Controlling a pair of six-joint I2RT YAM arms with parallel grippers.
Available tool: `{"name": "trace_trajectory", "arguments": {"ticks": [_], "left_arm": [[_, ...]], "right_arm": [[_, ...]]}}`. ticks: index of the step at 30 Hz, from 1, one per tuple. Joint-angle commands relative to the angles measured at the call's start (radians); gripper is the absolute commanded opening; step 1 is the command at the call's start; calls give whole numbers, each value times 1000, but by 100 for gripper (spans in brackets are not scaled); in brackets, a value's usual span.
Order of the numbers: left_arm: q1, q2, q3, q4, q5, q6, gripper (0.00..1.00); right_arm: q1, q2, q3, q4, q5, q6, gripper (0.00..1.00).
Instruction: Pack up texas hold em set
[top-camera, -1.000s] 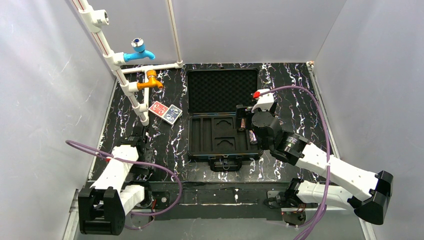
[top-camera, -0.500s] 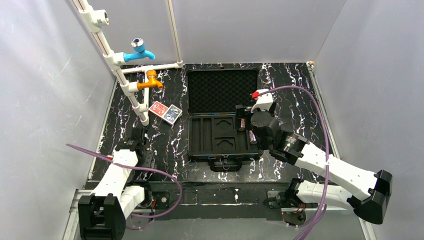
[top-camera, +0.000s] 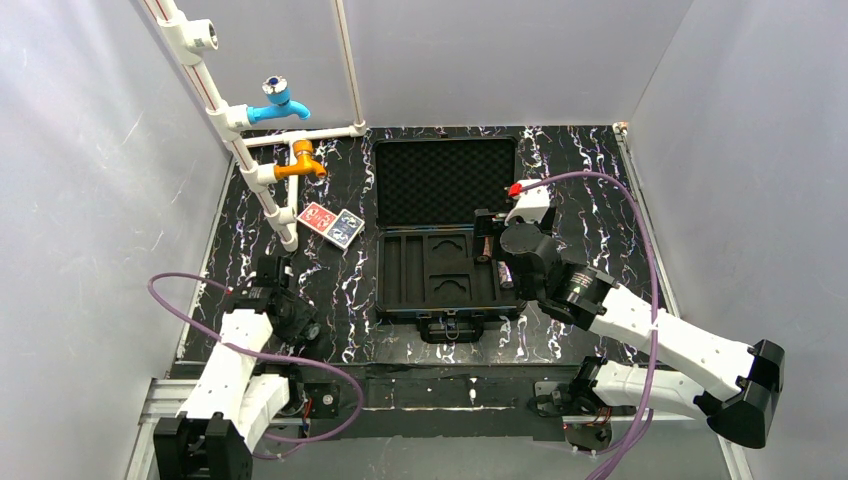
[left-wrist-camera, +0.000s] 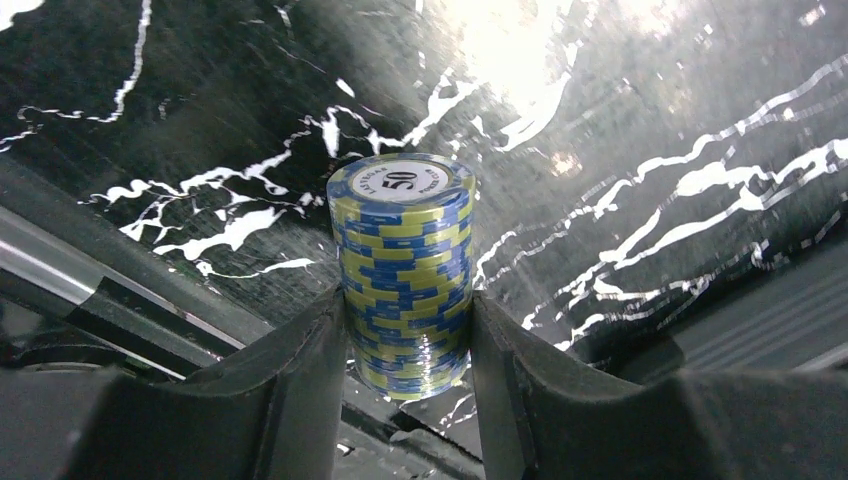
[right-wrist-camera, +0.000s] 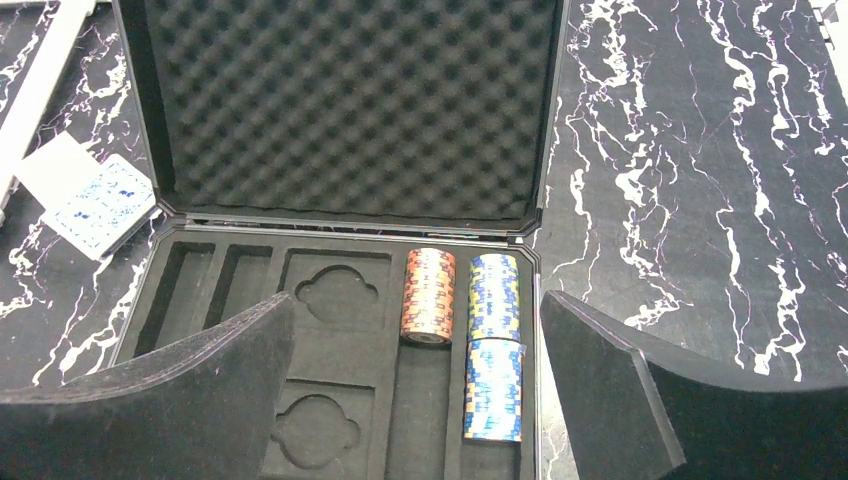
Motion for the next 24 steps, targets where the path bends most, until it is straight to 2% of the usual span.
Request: {"name": "trace_trajectory", "arguments": {"ticks": [1,6,12,15,20,24], "left_arm": [[3,-74,40,13,107,125,0],[3,-119,49,48,216,169,0],[-28,-100,111,16,307,227,0],[-91,-95,133,0,303,239,0],[-265,-77,178,-15,224,210,0],[-342,-50,201,0,209,212,0]], "right_arm": [[5,6,7,0,17,35,100],[4,24,18,-18,23,47,100],[4,44,28,-46,41,84,100],[4,47,29,-63,68,109,100],[4,43,18,-81,85,116,100],[4,43,21,-101,93,125,100]]}}
